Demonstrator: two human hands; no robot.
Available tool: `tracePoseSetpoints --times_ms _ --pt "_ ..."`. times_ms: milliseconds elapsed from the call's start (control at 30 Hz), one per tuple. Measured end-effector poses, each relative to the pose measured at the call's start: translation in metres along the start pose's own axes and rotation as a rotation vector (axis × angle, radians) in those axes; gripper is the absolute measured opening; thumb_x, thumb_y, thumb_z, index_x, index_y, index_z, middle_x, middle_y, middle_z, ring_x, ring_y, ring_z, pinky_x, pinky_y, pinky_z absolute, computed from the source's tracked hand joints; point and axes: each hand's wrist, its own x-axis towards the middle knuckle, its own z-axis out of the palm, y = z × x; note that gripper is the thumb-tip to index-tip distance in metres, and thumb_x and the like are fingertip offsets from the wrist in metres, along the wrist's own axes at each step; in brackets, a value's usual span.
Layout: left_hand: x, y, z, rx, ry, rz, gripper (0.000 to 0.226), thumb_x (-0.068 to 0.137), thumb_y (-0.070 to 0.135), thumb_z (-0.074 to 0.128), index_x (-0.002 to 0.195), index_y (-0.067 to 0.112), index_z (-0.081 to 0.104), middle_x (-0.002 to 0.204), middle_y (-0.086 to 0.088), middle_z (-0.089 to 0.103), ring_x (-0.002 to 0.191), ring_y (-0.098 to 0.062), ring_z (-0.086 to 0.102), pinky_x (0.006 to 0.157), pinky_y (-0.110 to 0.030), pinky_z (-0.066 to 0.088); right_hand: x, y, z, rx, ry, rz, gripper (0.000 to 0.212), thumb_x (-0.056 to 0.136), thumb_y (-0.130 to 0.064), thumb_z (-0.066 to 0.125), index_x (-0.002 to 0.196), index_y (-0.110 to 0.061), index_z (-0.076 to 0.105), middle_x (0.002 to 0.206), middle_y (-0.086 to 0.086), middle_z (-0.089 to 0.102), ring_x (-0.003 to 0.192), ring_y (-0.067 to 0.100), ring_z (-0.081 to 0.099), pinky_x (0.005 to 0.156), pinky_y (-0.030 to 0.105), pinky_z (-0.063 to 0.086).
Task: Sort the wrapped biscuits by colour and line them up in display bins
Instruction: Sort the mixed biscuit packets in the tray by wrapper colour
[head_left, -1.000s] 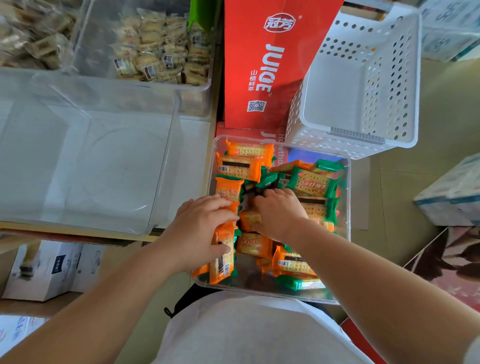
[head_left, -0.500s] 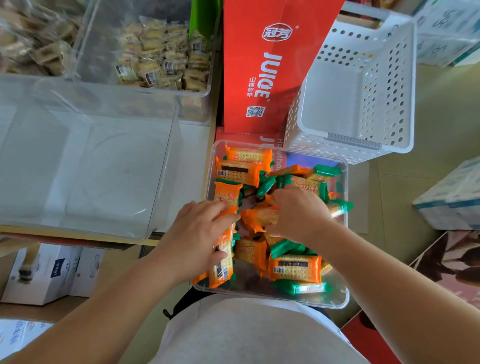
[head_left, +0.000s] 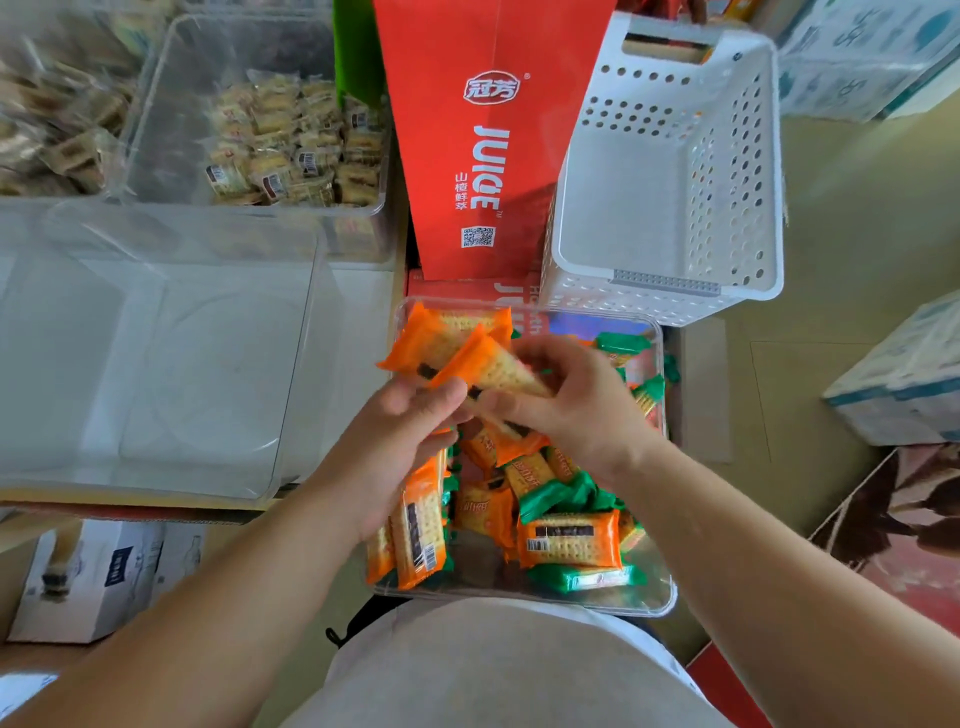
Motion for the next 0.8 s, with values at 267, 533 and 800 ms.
tracePoseSetpoints --times_ms 267,533,800 --pt "-0.002 0.004 0.001 -0.266 0.228 0.0 0.04 0.072 0.03 0.072 0.109 0.019 0.065 0.096 -0.006 0.077 0.089 -0.024 0.075 0.076 -0.041 0.056 -0.001 0.03 0.024 0.108 -0.146 0.147 0.034 0.097 -0.052 0.058 0.109 -0.023 0.071 0.099 0.002 0.075 0.093 0.02 0.071 0.087 0.043 0.059" --pt "-0.013 0.001 -0.016 -0.213 0.313 0.039 0.061 0.074 0.032 0.075 0.13 0.03 0.049 0.107 0.002 0.073 0.089 -0.015 0.075 0.063 -0.035 0.059 0.005 0.07 0.058 -1.411 -0.554 -0.033 0.054 0.087 -0.055 0.063 0.131 -0.023 0.06 0.135 0.002 0.051 0.126 0.028 0.041 0.107 0.044 0.033" --pt "-0.013 -0.003 -0.027 -0.183 0.284 0.041 0.05 0.084 0.024 0.073 0.128 0.036 0.05 0.105 0.004 0.074 0.093 -0.019 0.075 0.077 -0.045 0.057 0.006 0.041 0.046 -1.157 -0.395 0.069 0.04 0.09 -0.049 0.06 0.117 -0.019 0.061 0.113 0.003 0.062 0.11 0.026 0.055 0.093 0.04 0.049"
